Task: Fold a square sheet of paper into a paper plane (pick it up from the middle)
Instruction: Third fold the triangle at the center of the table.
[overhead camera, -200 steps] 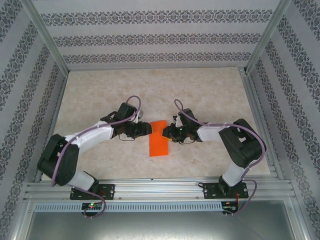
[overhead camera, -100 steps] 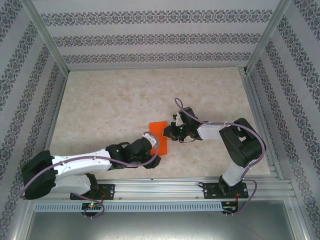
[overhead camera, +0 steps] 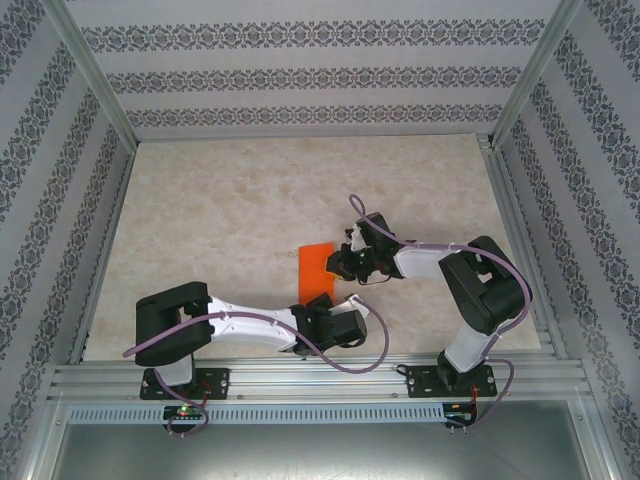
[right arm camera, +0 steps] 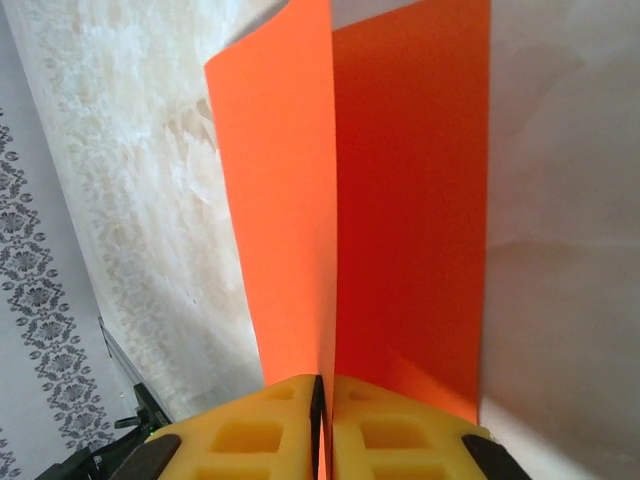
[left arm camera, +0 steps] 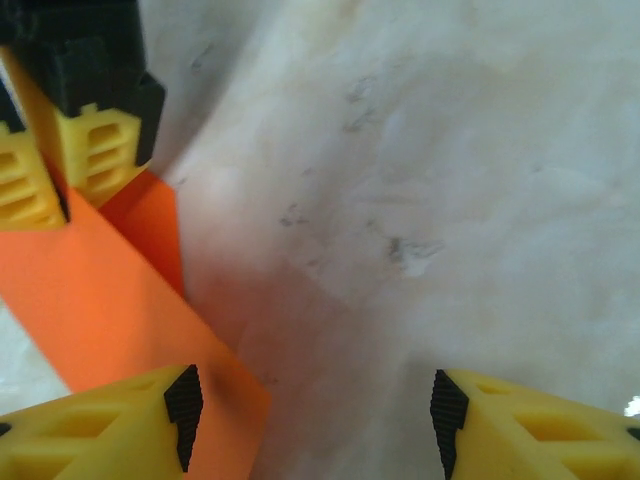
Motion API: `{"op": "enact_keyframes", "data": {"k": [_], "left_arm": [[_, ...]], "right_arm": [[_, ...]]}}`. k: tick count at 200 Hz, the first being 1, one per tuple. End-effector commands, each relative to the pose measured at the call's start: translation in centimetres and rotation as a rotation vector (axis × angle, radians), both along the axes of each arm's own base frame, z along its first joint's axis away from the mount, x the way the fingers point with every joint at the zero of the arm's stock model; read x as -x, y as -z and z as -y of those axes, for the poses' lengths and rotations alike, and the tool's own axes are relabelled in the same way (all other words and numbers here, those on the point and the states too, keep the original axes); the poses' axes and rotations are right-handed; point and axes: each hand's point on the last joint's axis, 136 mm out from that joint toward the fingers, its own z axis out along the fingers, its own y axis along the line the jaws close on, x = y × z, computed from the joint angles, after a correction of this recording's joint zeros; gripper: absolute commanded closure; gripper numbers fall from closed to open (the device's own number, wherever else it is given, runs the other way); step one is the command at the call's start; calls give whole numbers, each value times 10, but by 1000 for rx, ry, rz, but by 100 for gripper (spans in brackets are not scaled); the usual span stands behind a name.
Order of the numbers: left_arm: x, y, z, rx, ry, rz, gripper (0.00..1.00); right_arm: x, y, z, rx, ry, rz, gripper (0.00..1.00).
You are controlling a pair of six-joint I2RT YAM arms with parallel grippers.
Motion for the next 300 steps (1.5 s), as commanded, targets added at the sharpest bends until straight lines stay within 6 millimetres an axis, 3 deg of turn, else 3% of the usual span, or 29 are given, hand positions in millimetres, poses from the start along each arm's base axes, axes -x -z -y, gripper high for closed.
{"op": "enact_keyframes", "data": {"k": [1,25,85,106,142,154,200,221,242,268,300], "left_arm": [[-9,-10,-16,-69,-36,90,36],[-9,-15,-16,-41,-44,88,46],[-2,-17,-22,22,-47,24,91],[-3,-18,-25,58,-58,-11,100],[2,-17,-25,186,-49,-175,100],[4,-19,-24,253,-43,-256,100],[1,-25,-31,460,-75,-480,100],[-3,-28,-31,531,-88,-537,100],[-8,-29,-31,586,-113,-575,100],[-13,-29,-32,602,-132,-587,100],[-15,-29,-32,632,-141,-615,100]], "right_arm": [[-5,-8,0,3,-10,21,88],[-4,-8,1,14,-17,22,88],[-1,-6,6,34,-16,22,87],[0,-6,7,37,-15,23,86],[0,-8,9,49,-9,31,82],[0,-12,12,62,-6,44,76],[-3,-41,45,224,63,157,65],[-5,-65,44,207,65,228,66],[-3,-75,35,190,40,250,73],[1,-73,38,267,49,272,76],[6,-55,16,192,-11,202,87]]}}
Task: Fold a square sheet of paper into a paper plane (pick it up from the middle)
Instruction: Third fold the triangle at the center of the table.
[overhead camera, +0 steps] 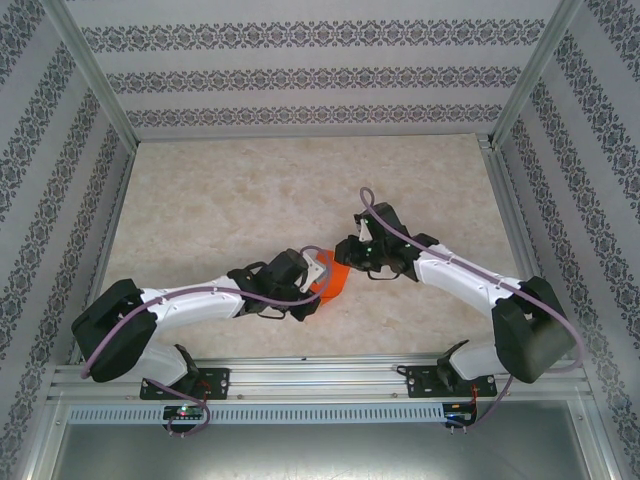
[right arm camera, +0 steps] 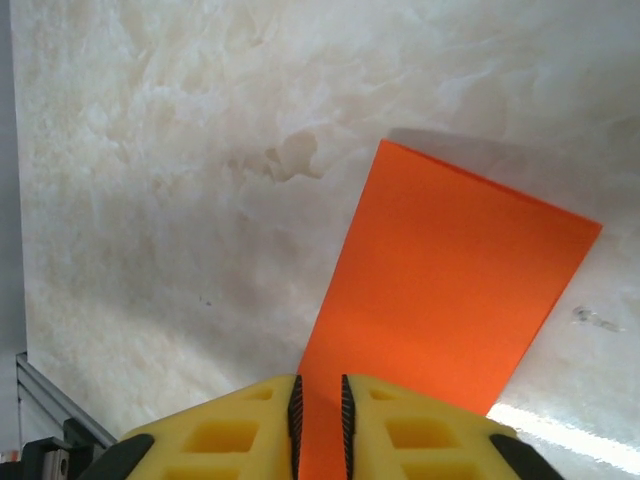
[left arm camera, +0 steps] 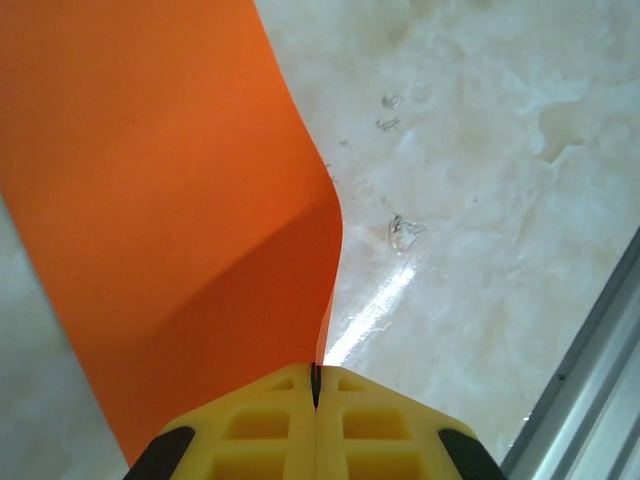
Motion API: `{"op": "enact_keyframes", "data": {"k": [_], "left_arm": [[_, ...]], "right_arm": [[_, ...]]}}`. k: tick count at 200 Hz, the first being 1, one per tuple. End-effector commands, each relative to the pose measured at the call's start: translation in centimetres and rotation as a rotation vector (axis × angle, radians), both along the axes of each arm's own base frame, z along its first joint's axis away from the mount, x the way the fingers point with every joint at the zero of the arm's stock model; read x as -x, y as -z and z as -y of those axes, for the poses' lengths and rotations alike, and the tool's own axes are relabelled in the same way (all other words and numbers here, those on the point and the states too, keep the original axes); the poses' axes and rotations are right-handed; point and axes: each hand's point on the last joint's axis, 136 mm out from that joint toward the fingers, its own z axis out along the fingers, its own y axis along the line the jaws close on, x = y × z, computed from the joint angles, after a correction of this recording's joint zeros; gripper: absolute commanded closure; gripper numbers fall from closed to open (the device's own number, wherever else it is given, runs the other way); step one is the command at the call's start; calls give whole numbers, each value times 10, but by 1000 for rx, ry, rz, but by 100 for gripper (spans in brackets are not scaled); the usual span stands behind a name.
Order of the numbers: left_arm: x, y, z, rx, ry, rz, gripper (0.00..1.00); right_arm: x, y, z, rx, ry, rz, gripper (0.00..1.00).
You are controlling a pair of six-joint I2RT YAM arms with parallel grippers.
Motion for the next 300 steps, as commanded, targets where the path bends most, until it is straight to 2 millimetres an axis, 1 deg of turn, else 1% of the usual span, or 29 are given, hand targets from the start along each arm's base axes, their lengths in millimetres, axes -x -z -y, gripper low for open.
{"op": "enact_keyframes", "data": {"k": [1,16,32,58,78,112,133,150,163,190,228,269,300], "left_arm": [[-2,-5,6,70,-12,-37,100],[-4,-5,7,79,-13,-49,100],[-5,-5,8,83,-12,-59,100],[-7,-4,11,93,-14,-85,100],[-7,-1,12,99,-14,-108,100],[-10,3,13,100,-23,-136,100],[-11,0,15,119,-25,-149,99],[-13,-2,16,129,-31,-160,99],[-14,-4,16,138,-33,-172,99],[-17,-7,19,153,-47,-197,98],[-20,-5,25,160,-75,-248,97],[-32,0,13,152,-144,-258,97],[-39,2,9,156,-152,-267,96]], "right_arm": [[3,17,-10,0,-39,-52,87],[4,32,-13,44,-53,-77,88],[2,42,-18,52,-61,-96,88],[-3,59,-16,112,-77,-120,88],[-5,68,-15,139,-93,-135,88],[-5,88,-7,226,-118,-159,89],[-1,102,2,295,-134,-185,90],[1,110,5,317,-149,-193,90],[2,112,5,326,-169,-190,90],[2,111,2,340,-240,-166,90],[3,114,-5,337,-349,-152,89],[3,117,-9,324,-393,-151,89],[4,116,-11,308,-402,-143,88]]}}
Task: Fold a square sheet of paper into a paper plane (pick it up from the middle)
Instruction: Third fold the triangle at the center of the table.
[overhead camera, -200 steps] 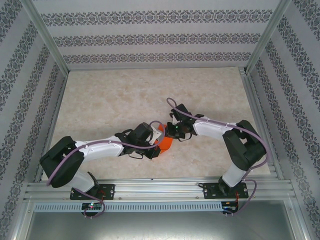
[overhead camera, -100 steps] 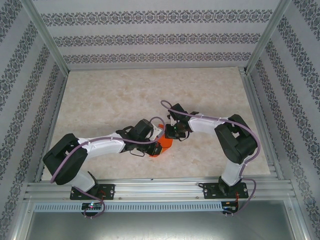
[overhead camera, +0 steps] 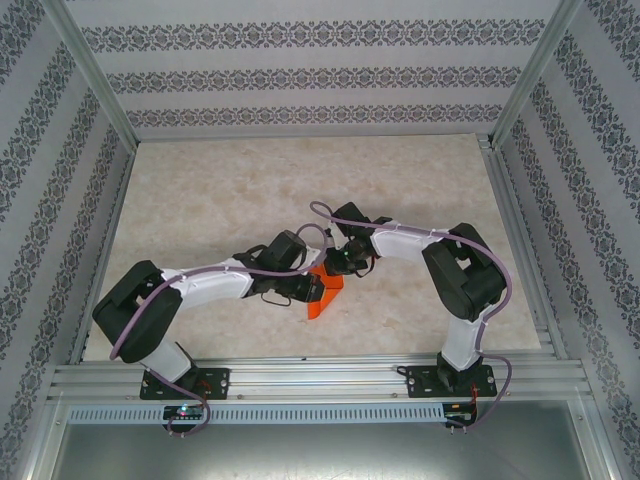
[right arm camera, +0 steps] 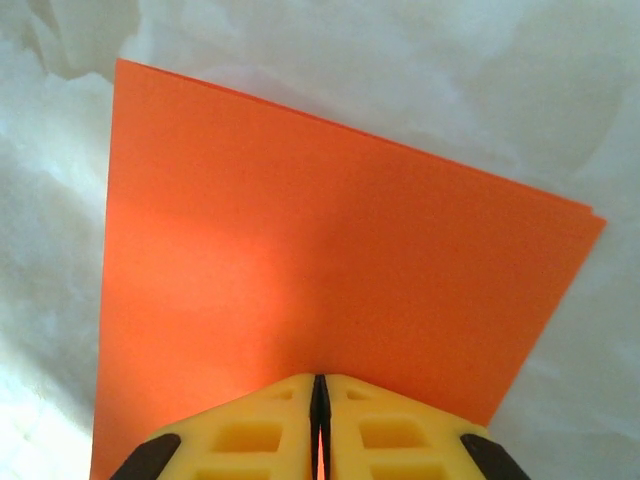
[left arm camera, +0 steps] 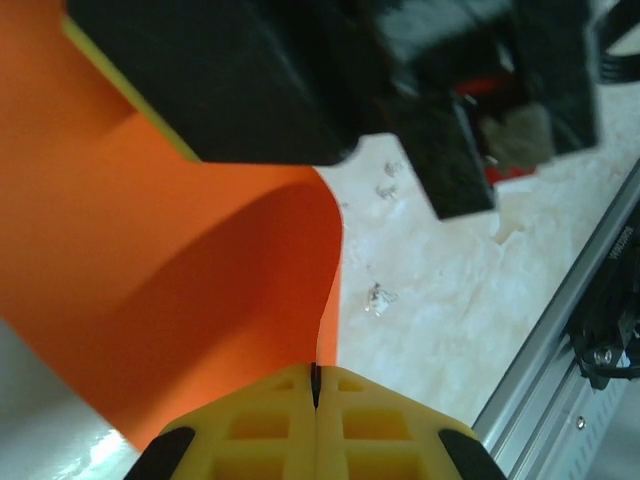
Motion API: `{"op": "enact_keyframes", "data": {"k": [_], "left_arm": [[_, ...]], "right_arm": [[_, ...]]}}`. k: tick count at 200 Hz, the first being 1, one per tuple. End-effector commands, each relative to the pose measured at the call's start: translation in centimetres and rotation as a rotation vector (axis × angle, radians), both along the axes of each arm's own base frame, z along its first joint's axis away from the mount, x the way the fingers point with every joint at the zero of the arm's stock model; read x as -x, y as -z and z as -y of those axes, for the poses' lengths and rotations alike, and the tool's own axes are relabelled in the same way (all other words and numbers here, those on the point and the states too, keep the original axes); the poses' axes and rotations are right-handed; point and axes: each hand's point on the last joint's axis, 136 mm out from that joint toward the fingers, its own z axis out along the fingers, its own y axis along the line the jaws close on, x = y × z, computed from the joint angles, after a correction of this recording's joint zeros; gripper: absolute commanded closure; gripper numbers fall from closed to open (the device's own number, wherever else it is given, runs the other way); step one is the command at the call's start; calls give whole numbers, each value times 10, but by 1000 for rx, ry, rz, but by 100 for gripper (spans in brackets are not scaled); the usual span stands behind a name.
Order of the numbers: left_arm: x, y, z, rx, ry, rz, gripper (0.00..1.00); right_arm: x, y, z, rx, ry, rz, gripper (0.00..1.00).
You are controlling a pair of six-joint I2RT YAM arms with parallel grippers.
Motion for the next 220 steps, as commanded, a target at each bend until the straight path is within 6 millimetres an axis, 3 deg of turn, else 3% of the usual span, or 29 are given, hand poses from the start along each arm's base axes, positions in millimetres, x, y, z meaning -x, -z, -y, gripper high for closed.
{"op": "enact_keyframes", "data": {"k": [1,66,220], "left_arm": [[-11,-2,0,21,-22,-12,96],[-13,16,-12,-33,-37,-42,96],[-27,31,-36,-146,-132,13,97]], "right_arm": [[14,17,7,35,-36,-57,88],[13,19,8,42,-17,-58,88],[13,21,9,46,18,-72,88]]}}
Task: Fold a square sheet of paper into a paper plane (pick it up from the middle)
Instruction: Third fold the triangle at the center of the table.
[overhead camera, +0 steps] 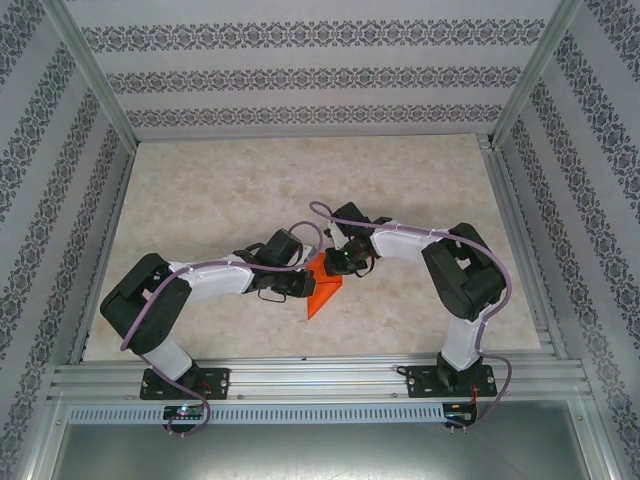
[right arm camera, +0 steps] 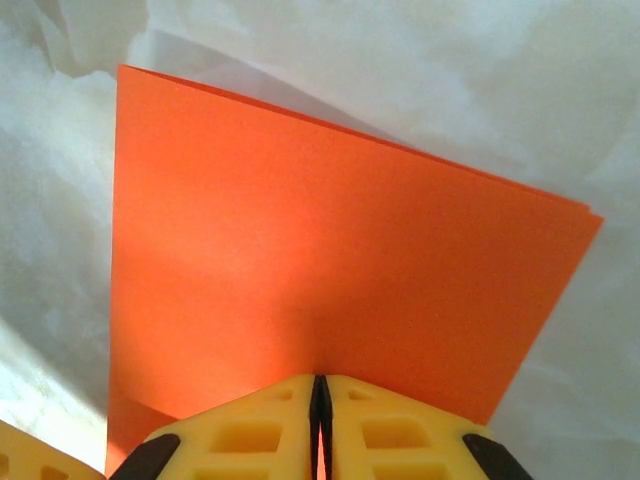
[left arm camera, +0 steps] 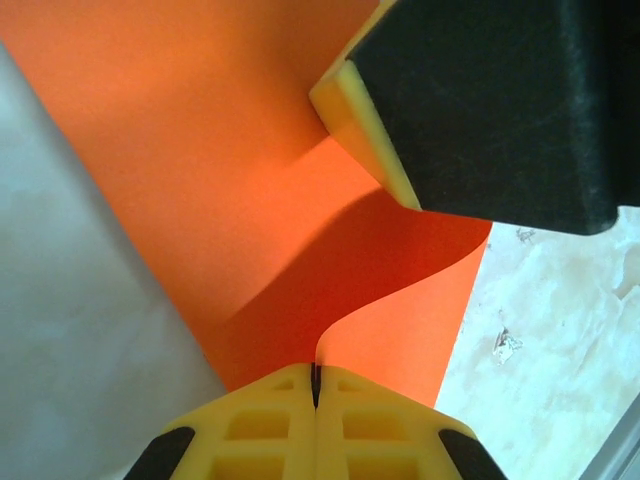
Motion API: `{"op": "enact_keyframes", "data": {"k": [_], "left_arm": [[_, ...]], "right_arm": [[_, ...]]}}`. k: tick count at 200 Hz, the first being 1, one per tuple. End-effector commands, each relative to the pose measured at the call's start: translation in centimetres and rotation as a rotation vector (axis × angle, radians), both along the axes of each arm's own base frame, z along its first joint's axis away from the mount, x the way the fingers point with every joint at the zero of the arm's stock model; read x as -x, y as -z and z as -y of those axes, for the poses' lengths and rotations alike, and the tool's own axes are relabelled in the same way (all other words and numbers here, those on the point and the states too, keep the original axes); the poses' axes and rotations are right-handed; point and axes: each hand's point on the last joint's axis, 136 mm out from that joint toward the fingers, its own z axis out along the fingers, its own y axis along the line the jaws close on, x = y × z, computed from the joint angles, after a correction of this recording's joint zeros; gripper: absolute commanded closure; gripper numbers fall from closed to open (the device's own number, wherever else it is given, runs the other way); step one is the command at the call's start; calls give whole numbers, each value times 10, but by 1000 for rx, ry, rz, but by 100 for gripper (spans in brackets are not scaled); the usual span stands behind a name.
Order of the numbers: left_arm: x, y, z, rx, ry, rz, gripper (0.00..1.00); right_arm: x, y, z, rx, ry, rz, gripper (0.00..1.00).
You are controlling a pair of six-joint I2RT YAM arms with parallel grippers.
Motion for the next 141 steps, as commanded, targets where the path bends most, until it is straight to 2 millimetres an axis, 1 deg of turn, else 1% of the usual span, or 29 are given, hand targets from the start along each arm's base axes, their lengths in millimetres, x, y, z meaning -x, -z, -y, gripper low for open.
{"op": "enact_keyframes", "data": {"k": [1,81,141], "left_arm": [[-5,3,-11,-35,-29,7,97],[0,12,-19,-64,-45,-6,97],[-2,12,-17,-54,-48,7,96]], "right_arm": [[13,21,10,51,16,-70,88],[12,22,11,51,34,-71,88],[12,22,8,37,41,-74,87]]}}
